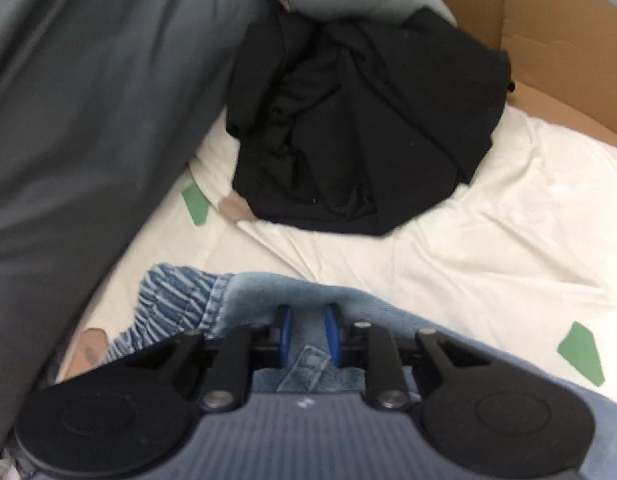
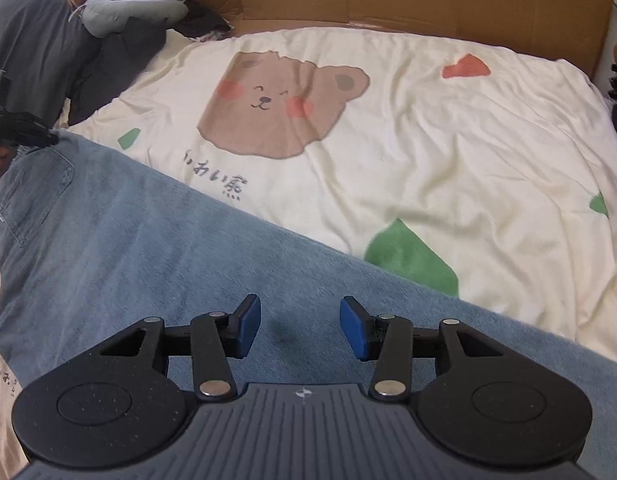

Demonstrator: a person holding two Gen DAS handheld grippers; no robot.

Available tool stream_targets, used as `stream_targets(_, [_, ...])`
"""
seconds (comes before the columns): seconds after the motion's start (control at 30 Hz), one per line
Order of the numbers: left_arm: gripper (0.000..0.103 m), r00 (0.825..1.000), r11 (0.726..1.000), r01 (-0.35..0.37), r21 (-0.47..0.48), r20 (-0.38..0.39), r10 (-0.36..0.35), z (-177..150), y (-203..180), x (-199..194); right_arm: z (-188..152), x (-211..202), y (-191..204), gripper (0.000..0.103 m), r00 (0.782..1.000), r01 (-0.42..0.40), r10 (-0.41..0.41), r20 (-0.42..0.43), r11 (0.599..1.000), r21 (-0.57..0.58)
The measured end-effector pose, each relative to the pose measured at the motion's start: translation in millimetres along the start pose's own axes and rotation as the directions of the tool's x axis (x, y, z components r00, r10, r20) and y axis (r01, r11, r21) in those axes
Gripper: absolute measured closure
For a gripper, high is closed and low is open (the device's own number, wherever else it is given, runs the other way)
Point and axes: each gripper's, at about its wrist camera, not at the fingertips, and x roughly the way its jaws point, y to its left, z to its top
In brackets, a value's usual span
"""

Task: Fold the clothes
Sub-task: 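Close the left tool on the jeans waistband while the right tool hovers over the leg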

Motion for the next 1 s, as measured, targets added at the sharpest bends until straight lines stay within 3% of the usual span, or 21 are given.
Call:
stream_targets(0.23, [0.085, 0.996, 0.999, 0.022, 0.039, -0.086, -0.019, 10.4, -5.3, 15.6, 14.2, 11.5, 17.3, 0.052, 0.999, -0.044, 0.044, -0.002, 0.997, -0.063])
stream_targets(0.37, [0.083, 0.989, 0.994, 0.099, 0.042, -0.115, -0.093, 16.7, 10.2, -7.9, 17.8, 13.0, 29.9, 0.052, 0.998, -0.068, 0.068, 0.001, 0.992, -0.105])
stream_targets(0.53, [0.076, 0.983, 0.989, 0.141, 0.042, -0.121, -0.135, 10.7, 31.9, -47.6, 17.3, 13.7, 39.8, 0.052, 0.997, -0.074, 0.075, 0.005, 0.990, -0.124])
stream_targets(0.7, [0.076, 0.984, 0.994, 0.106, -0.035, -0.140, -0.109, -13.8, 58.8, -60.0, 15.0, 11.3, 43.2, 0.052, 0.997, -0.072, 0.073, 0.005, 0.990, -0.121])
stream_targets(1.0, [0.079, 0.980, 0.997, 0.048, -0.067, -0.191, -0.060, -41.5, 66.5, -12.4, 14.6, 15.3, 42.5, 0.052, 0.998, -0.060, 0.059, -0.017, 0.990, -0.124])
